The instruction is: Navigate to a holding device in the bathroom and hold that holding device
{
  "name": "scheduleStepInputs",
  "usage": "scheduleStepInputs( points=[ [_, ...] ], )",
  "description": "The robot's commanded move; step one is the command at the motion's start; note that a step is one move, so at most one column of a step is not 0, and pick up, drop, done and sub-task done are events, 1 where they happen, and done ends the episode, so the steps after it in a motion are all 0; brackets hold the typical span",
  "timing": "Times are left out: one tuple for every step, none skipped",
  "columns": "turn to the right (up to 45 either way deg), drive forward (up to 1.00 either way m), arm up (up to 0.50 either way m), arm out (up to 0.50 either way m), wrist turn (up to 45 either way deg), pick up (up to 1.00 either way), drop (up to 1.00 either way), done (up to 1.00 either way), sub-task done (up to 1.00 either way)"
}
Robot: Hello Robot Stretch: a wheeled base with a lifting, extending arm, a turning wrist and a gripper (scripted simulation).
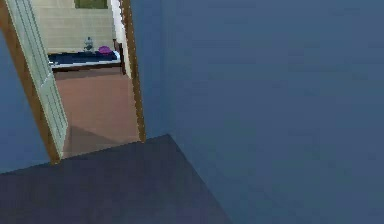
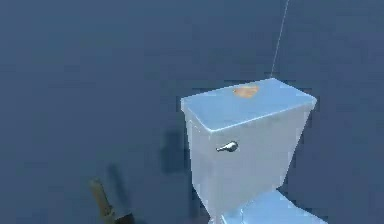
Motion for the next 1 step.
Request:
scheduleStepInputs(
  points=[
    [-24.0, 0.0, 0.0, 0.0, 0.0, 0.0, 0.0, 0.0, 0.0]
  ],
)
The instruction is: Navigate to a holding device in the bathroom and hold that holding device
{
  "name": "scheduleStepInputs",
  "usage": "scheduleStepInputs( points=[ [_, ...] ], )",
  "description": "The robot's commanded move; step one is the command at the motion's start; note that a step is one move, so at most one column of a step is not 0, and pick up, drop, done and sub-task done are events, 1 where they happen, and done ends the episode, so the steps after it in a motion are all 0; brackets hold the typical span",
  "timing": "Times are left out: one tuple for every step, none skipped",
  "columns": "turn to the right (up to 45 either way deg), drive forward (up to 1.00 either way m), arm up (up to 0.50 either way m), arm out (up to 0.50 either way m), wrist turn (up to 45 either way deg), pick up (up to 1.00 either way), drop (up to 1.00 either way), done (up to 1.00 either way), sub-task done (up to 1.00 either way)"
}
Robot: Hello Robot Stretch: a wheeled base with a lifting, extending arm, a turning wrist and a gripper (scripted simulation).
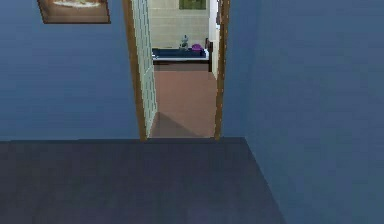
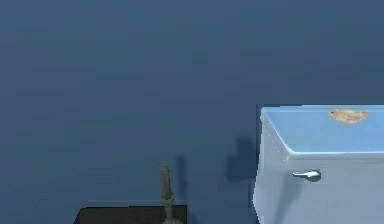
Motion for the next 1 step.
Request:
scheduleStepInputs(
  points=[
    [0.0, 0.0, 0.48, 0.0, 0.0, 0.0, 0.0, 0.0, 0.0]
  ],
)
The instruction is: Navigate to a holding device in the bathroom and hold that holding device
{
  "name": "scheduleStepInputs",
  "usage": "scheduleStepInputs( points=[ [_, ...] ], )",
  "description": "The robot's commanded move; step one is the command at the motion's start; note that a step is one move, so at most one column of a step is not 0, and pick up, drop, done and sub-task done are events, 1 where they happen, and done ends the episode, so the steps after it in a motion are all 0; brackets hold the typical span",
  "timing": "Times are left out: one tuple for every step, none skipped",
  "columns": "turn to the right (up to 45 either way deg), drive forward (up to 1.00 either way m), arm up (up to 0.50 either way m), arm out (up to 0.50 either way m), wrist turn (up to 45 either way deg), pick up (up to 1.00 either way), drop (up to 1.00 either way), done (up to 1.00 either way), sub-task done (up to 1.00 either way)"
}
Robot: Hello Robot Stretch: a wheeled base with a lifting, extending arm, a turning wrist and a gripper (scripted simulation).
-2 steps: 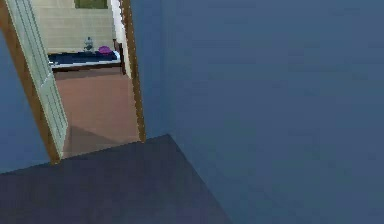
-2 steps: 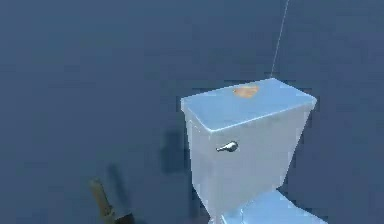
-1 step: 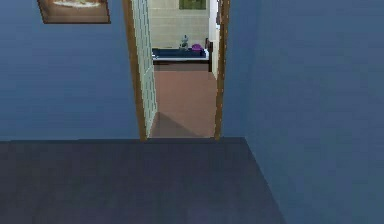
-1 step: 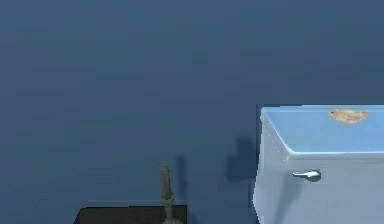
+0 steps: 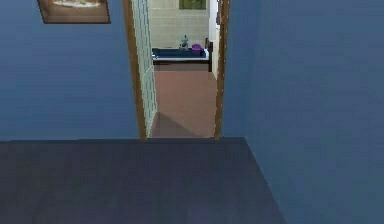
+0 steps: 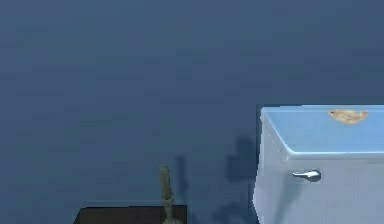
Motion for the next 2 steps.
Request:
scheduleStepInputs(
  points=[
    [0.0, 0.0, 0.0, 0.18, 0.0, 0.0, 0.0, 0.0, 0.0],
    [0.0, 0.0, 0.0, 0.0, 45.0, 0.0, 0.0, 0.0, 0.0]
  ],
)
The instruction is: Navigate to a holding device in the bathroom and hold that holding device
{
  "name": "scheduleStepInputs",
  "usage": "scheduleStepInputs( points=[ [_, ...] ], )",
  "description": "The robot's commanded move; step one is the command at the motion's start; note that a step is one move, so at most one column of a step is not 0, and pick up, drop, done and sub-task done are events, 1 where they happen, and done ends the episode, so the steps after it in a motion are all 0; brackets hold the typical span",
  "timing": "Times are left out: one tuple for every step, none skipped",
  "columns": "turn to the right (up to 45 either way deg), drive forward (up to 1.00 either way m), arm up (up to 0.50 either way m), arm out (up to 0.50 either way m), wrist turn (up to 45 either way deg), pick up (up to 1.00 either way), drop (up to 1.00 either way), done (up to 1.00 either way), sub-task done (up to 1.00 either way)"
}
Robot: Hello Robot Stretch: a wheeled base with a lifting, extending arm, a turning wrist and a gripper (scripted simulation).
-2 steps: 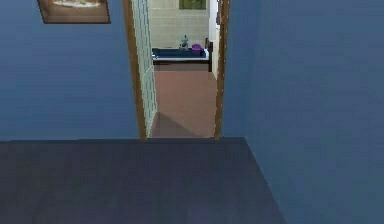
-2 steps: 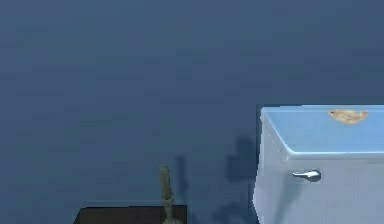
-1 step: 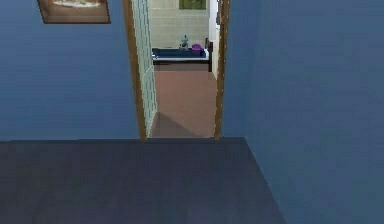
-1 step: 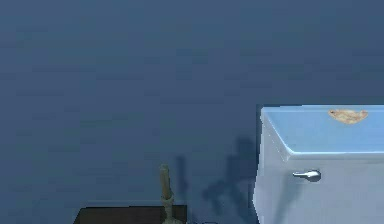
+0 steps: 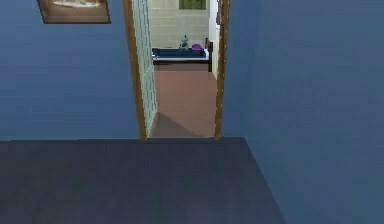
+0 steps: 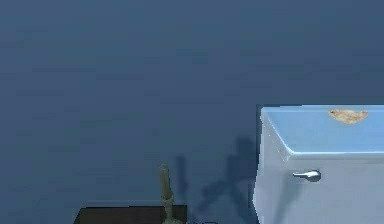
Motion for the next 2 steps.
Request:
scheduleStepInputs(
  points=[
    [0.0, 0.0, 0.0, 0.0, 45.0, 0.0, 0.0, 0.0, 0.0],
    [0.0, 0.0, 0.0, 0.0, 45.0, 0.0, 0.0, 0.0, 0.0]
  ],
)
